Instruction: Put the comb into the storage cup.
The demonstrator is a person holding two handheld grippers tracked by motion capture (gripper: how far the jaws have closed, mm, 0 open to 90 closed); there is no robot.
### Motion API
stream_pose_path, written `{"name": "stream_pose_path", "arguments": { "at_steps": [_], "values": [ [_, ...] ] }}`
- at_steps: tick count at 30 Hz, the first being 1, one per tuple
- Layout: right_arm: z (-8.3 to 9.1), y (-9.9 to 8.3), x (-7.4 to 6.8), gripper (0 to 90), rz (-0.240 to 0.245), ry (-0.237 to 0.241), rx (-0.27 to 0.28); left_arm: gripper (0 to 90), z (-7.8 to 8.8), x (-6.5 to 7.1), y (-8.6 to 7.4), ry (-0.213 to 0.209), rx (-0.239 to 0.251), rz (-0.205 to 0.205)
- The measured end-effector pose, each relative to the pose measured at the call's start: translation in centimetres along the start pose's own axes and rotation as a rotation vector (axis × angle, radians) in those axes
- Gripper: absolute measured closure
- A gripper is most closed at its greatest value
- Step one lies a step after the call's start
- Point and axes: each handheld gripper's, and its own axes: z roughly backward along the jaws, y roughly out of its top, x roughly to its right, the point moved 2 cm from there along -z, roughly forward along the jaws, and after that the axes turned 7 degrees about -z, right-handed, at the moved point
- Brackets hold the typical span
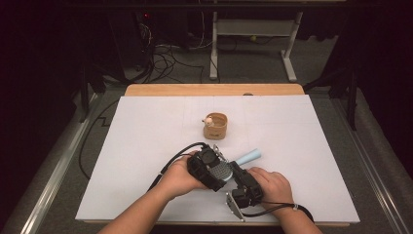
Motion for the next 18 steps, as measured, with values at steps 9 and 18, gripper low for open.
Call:
{"name": "stream_pose_path", "arguments": {
  "at_steps": [9,18],
  "values": [
    [0.05,-0.04,0.02,76.9,0.006,-0.02,-0.001,19.7,0.12,-0.19,-0.02,-0.015,0.018,0.012],
    [0.07,-0.06,-0.1,78.4,0.018,-0.022,-0.004,19.5,0.16,-0.19,-0.02,-0.01,0.022,0.014]
  ]
}}
